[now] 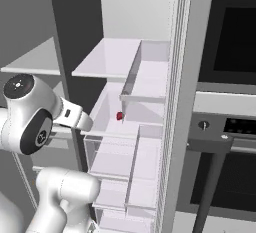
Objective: Take the strawberry from the fridge and place it on top of the pancake, located on the dining counter.
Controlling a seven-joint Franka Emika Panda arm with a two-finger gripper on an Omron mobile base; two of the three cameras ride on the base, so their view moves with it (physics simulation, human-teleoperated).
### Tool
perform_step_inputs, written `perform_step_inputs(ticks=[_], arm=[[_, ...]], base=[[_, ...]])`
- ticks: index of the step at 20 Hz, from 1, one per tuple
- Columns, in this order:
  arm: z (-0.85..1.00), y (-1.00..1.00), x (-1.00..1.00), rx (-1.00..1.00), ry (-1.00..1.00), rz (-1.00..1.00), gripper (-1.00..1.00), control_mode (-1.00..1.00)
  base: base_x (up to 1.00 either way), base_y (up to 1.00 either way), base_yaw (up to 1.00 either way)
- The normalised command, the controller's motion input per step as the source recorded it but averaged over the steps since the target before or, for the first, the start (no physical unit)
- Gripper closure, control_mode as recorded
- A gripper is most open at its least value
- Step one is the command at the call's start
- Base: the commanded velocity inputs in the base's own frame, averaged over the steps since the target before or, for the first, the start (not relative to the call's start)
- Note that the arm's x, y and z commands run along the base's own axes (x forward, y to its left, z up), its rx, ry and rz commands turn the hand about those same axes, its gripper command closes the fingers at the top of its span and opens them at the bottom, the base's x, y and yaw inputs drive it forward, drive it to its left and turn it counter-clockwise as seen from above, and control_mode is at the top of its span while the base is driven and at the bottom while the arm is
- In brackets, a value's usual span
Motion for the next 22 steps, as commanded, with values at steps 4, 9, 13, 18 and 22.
perform_step_inputs(ticks=[4, 9, 13, 18, 22], arm=[[0.0, 0.0, 0.0, 0.0, 0.0, 0.0, -1.0, 1.0], [0.0, 0.0, 0.0, 0.0, 0.0, 0.0, -1.0, 1.0], [0.0, 0.0, 0.0, 0.0, 0.0, 0.0, -1.0, 1.0], [-0.04, 0.0, 0.21, 0.0, 0.0, 0.0, -1.0, -1.0], [-0.52, 0.0, 0.56, -0.03, -0.08, 0.02, -1.0, -1.0]], base=[[0.01, -0.28, 0.0], [0.3, -0.34, 0.0], [0.22, -0.21, 0.0], [0.13, 0.0, 0.0], [0.0, 0.0, 0.0]])
